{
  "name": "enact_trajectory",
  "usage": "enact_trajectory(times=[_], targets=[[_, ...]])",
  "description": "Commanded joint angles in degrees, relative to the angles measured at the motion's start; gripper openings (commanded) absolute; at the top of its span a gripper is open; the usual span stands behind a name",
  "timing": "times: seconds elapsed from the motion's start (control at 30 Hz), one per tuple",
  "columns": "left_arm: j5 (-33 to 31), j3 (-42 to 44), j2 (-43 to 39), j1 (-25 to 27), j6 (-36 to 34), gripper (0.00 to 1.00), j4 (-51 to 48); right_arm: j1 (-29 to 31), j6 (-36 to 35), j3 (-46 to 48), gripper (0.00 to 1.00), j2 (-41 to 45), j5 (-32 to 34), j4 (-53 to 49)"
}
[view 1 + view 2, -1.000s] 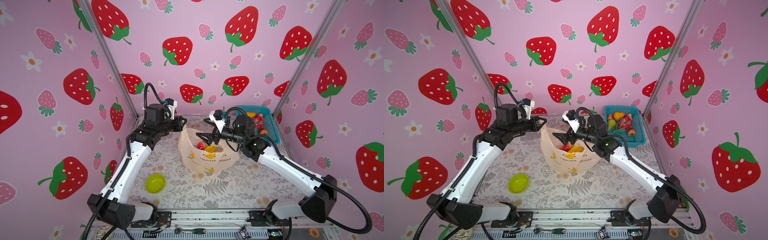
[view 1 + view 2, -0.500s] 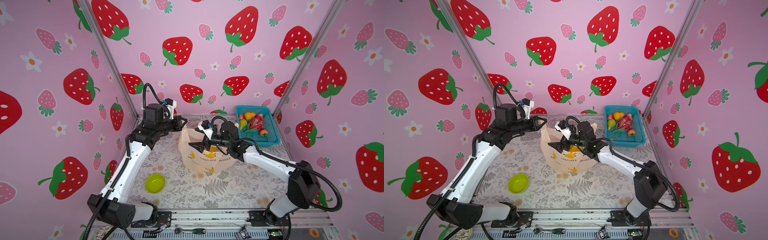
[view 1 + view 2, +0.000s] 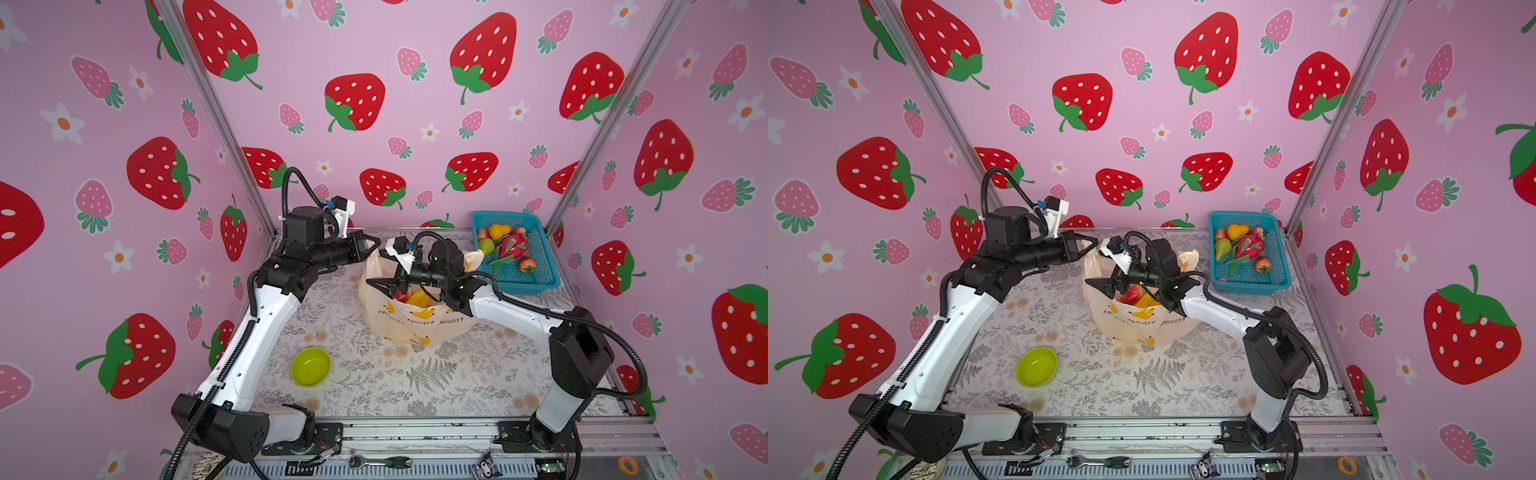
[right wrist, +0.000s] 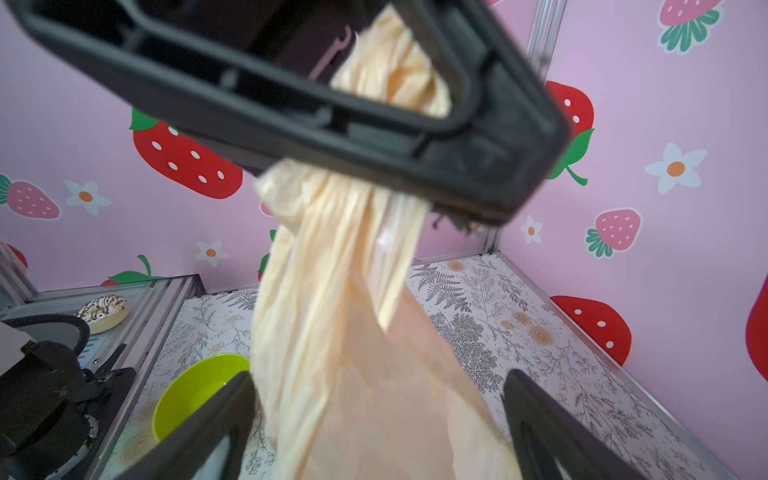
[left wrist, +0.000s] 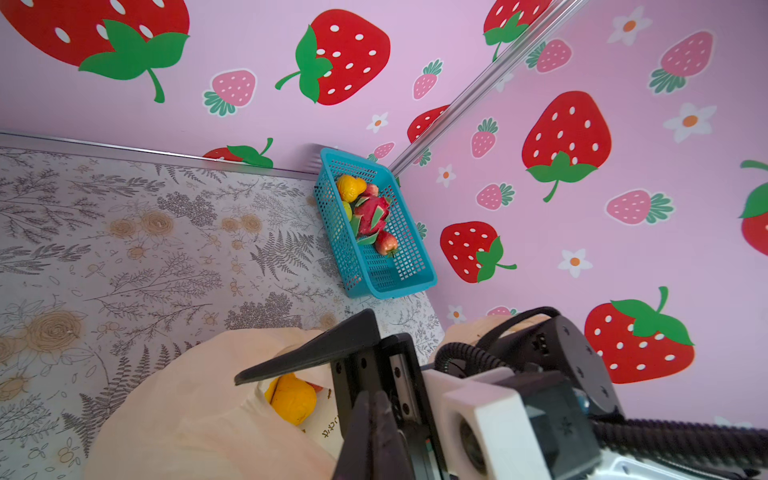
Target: Place the fake fruits into the plastic bag and tie a complex knot
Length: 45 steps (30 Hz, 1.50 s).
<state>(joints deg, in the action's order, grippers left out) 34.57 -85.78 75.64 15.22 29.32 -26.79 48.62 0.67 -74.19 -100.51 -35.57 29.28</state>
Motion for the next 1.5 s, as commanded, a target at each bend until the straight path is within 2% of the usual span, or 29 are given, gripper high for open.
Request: enact_trajectory(times=[0.0,0.07,0.1,0.2,0.3,0.37,0.63,0.73,0.93,1.0,1.07,1.17,1.33,1.4,1.47], targets=[[3.12,-1.58,-1.19,-0.70,2.15,0.00,2.65,-0.16,-2.88,0.64,0.69,-1.46,-4.24,3.27],[3.15,-1.58,-1.30,-1.12,2.58,0.00,2.70,-0.32,-3.20,1.84,0.53,-1.25,-6.05,3.71],[3.06,-1.59,-1.39,-1.32,2.42,0.00,2.63,-0.50,-3.45,2.91,0.42,-0.89,-6.57,4.06],[1.80,-1.50,-1.87,-1.58,1.34,0.00,2.36,-1.06,-3.61,6.59,0.18,1.16,-7.97,5.12],[0.92,-1.08,-2.31,-1.52,-1.42,0.00,2.19,-1.48,-3.15,9.52,0.07,3.16,-9.23,5.62],[0.07,0.22,-3.14,-1.56,-3.74,0.07,2.01,-1.63,-2.67,10.86,0.01,4.44,-9.63,5.62],[-3.70,3.52,-6.85,-0.14,-9.94,0.50,0.30,-2.00,1.24,12.11,0.00,5.94,-6.62,6.65],[-6.71,2.78,-7.17,2.24,-12.86,0.58,-1.73,-2.04,1.88,11.82,0.00,5.76,-5.95,6.66],[-11.92,1.52,-5.99,5.15,-15.61,0.60,-5.10,-2.02,2.66,11.54,0.00,5.68,-4.87,6.41],[-11.89,1.34,-5.35,5.95,-15.62,0.60,-4.97,-2.04,2.88,11.55,0.00,5.53,-4.74,6.40],[-12.04,1.23,-4.77,6.22,-15.26,0.55,-4.12,-1.97,2.94,11.62,0.00,5.41,-4.92,6.32],[-11.66,1.44,-3.95,6.22,-14.20,0.42,-1.26,-2.00,3.02,11.82,0.00,5.41,-4.94,6.15],[-8.04,0.27,-1.92,6.14,-10.81,0.12,0.77,-1.96,1.48,10.75,0.00,6.29,-2.31,2.07],[-8.17,0.82,-2.10,6.02,-9.23,0.00,0.92,-2.04,0.97,9.66,0.12,7.47,2.42,-1.78],[-8.42,1.84,-2.74,6.02,-7.36,0.00,1.69,-1.97,1.15,7.98,0.29,8.78,7.59,-6.56]])
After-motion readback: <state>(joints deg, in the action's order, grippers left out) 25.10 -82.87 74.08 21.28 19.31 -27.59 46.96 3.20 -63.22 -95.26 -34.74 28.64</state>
